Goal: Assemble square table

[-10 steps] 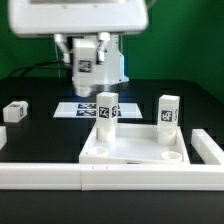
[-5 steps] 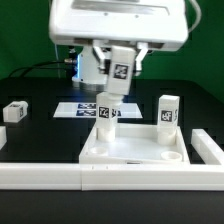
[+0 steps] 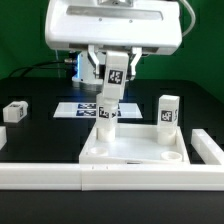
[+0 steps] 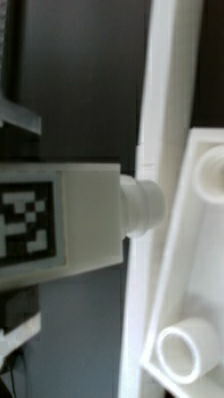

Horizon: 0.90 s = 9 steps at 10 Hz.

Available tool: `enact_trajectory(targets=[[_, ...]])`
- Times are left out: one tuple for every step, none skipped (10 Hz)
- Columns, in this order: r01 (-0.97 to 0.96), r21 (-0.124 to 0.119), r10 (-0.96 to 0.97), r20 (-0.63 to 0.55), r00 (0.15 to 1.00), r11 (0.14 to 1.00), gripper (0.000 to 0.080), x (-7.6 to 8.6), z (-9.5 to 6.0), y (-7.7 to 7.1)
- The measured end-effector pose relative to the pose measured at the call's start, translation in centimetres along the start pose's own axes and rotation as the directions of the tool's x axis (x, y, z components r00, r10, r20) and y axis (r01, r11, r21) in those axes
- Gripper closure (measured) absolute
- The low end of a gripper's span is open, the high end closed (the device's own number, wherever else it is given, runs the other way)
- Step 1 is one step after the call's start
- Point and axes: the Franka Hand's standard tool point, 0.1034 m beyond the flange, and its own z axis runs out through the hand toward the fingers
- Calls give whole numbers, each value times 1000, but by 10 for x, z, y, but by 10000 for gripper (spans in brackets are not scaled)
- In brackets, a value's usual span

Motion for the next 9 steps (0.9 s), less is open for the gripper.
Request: enact_trajectory(targets=[[-2, 19, 2, 4, 1000, 1000, 512, -1, 5, -11], [-20, 42, 20, 4, 1000, 999, 512, 3, 11, -25], [-56, 71, 56, -5, 998, 996, 512, 15, 15, -47], [-75, 93, 76, -12, 997, 993, 512, 27, 19, -70], [-89, 99, 90, -11, 996, 991, 512, 35, 22, -81], [-108, 97, 108, 2, 994, 989, 512, 38, 22, -88], [-96, 88, 96, 0, 995, 992, 512, 37, 23, -85], [-98, 86, 98, 1, 995, 991, 512, 37, 23, -84], [-98, 86, 98, 1, 995, 991, 512, 36, 23, -84]])
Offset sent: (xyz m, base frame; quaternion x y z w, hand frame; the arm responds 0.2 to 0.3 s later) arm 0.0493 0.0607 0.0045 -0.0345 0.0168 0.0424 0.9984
